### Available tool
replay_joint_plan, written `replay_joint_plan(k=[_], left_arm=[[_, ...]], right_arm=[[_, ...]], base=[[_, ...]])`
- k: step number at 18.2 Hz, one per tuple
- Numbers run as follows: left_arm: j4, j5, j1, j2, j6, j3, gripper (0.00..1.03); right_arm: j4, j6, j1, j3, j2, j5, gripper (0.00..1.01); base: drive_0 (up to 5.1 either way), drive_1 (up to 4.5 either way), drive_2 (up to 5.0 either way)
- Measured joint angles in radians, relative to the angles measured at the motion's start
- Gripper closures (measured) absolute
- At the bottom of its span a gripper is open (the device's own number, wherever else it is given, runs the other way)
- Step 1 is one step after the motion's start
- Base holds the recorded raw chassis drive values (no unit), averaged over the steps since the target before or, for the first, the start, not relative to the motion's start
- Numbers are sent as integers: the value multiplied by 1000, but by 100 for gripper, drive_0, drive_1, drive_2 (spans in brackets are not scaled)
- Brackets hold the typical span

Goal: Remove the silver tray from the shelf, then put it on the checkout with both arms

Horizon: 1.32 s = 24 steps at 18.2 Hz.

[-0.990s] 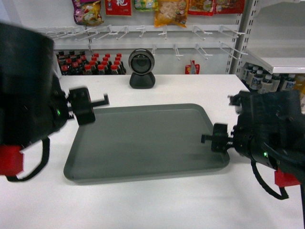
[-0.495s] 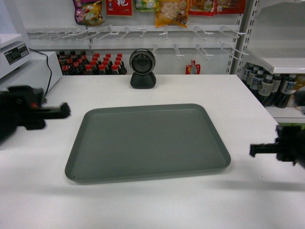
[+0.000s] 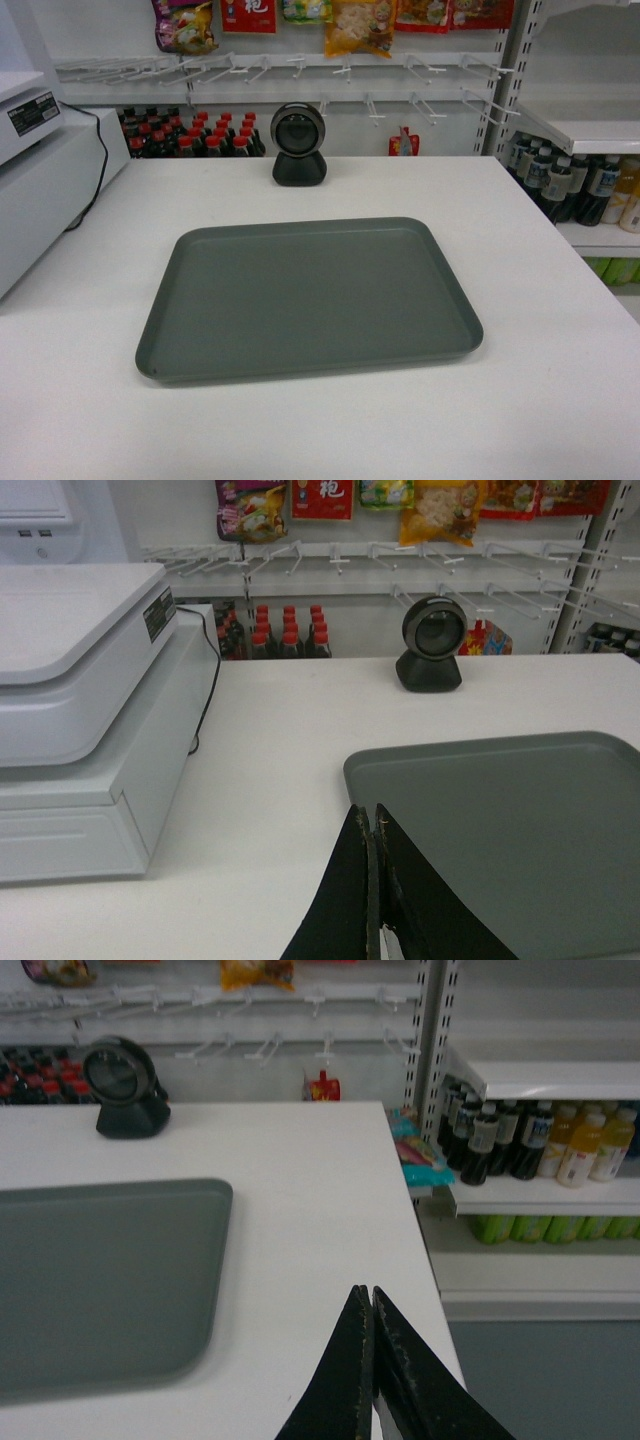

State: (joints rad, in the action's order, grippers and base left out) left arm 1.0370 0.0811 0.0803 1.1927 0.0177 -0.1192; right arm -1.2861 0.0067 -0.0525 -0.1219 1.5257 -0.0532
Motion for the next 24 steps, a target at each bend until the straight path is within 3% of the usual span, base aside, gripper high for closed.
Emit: replay_joint_plan(k=[1, 5, 9, 11, 14, 24], left_arm=[[-101, -67, -85, -176, 0, 47, 102], [-255, -80, -79, -368, 0, 90, 102], [-290, -80, -79, -414, 0, 93, 102], [-367, -80, -79, -495, 0, 105, 102], [-492, -81, -79, -639, 0, 109, 102], [-802, -81, -79, -958, 0, 109, 102]], right_arm=[[56, 0, 53, 66, -221, 49, 98], [265, 0, 53, 110, -472, 50, 98], [314, 0, 53, 110, -531, 50, 98], [501, 0, 53, 107, -694, 51, 98], [659, 0, 53, 109, -877, 51, 98], [1009, 0, 53, 109, -1249, 50, 98]], base=[[0, 0, 0], [0, 0, 0], [0, 0, 0], [0, 0, 0], [0, 0, 0], [0, 0, 0]])
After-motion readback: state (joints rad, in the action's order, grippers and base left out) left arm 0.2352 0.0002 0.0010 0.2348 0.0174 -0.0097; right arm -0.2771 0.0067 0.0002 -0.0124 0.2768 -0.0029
